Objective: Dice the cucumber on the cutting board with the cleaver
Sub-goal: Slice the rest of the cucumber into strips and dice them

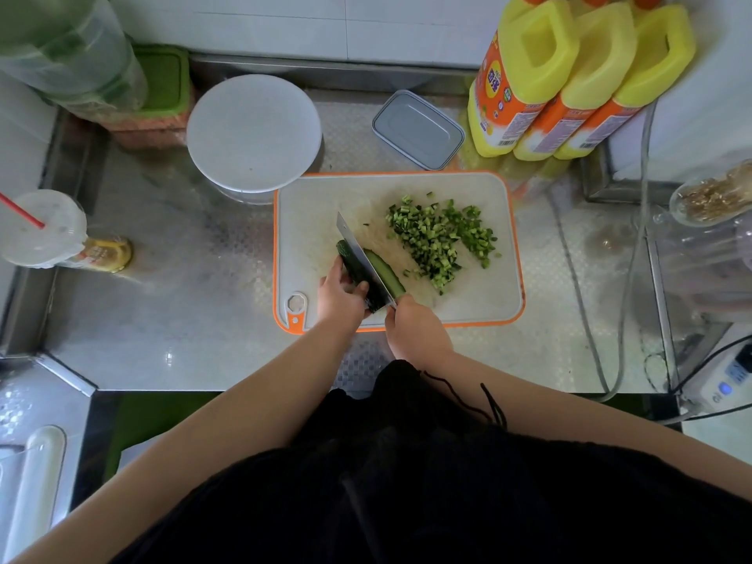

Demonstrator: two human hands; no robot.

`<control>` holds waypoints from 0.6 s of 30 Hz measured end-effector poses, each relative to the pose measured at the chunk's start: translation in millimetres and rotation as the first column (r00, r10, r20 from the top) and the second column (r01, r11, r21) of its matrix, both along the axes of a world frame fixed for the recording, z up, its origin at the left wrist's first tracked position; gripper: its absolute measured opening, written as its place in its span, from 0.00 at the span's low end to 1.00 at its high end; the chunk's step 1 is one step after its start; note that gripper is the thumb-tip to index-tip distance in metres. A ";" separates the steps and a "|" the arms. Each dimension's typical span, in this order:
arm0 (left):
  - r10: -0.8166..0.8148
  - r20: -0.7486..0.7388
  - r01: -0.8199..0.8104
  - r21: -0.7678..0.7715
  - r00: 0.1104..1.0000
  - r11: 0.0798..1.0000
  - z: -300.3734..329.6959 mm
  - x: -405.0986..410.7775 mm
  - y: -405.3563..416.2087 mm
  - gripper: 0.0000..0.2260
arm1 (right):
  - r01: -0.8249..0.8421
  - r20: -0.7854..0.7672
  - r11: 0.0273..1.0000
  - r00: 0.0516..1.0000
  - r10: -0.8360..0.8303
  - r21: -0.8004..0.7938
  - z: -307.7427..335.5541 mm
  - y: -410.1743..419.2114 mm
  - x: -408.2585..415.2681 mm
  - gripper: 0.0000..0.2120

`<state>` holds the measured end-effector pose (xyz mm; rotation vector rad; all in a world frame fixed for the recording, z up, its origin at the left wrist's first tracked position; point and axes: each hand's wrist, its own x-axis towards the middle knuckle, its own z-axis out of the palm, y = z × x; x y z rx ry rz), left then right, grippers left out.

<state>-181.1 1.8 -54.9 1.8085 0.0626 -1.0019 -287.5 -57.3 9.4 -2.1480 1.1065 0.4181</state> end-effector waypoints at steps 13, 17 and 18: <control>0.044 -0.049 -0.044 0.008 0.998 0.999 -4.0 2.1 -1.5 0.30 | -0.037 -0.093 0.999 0.995 0.039 0.015 -4.2 -0.3 1.2 0.09; 0.037 -0.022 -0.036 0.023 0.999 0.999 -4.4 1.5 -1.0 0.30 | -0.084 -0.102 0.996 0.991 0.082 -0.008 -9.8 -0.3 12.6 0.10; 0.030 -0.013 -0.030 0.029 0.999 0.999 -5.0 1.5 -1.1 0.29 | -0.085 -0.107 0.996 0.991 0.083 -0.015 -11.1 -0.6 14.6 0.10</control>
